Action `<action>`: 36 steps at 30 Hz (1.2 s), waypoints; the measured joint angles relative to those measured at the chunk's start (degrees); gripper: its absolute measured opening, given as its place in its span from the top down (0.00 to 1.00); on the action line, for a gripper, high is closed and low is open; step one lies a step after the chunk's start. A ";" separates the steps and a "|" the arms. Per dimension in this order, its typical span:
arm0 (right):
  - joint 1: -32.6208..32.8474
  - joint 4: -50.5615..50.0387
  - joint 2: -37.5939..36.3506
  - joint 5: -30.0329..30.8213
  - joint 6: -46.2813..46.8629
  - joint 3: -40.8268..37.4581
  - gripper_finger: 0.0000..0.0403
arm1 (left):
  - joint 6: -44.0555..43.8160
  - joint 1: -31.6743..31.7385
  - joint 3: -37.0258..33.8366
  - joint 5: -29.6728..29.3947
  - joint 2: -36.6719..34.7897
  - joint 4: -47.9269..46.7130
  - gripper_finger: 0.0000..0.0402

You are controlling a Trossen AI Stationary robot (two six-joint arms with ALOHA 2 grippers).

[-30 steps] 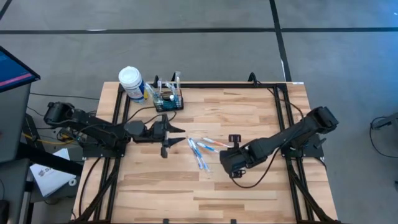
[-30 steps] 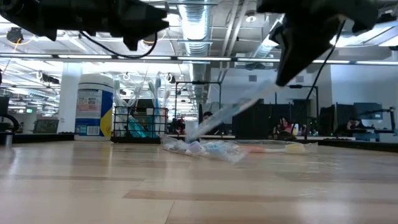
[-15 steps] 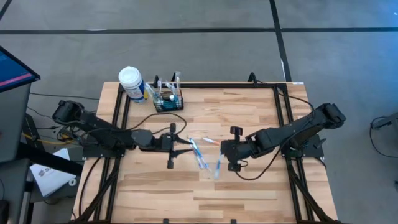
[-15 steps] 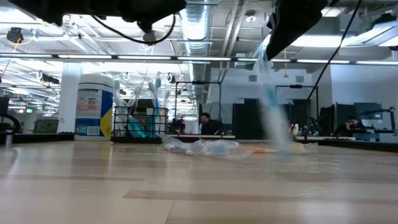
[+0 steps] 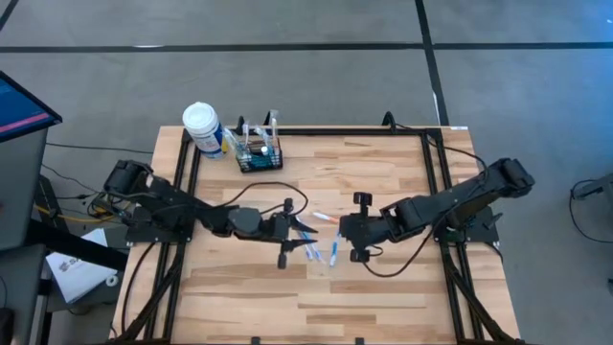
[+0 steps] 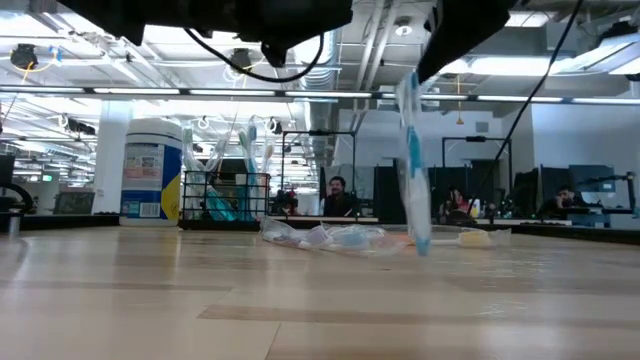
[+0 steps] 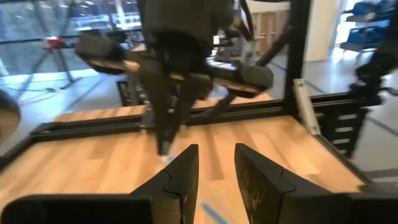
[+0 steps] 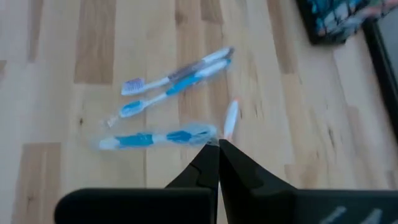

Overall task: Pick & Place toothbrushing station
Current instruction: Put the blue toothbrush into the black wire organizer

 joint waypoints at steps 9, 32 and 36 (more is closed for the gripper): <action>1.20 4.62 -4.08 4.46 -5.71 -0.02 1.00 | -11.35 4.63 0.05 7.91 0.13 0.04 0.76; 1.53 10.53 -6.30 8.04 -14.56 0.00 1.00 | -23.63 12.84 0.02 22.09 2.85 2.54 0.76; 1.50 10.51 -6.30 8.04 -14.55 0.00 1.00 | -23.77 12.82 0.03 23.81 5.35 6.32 0.75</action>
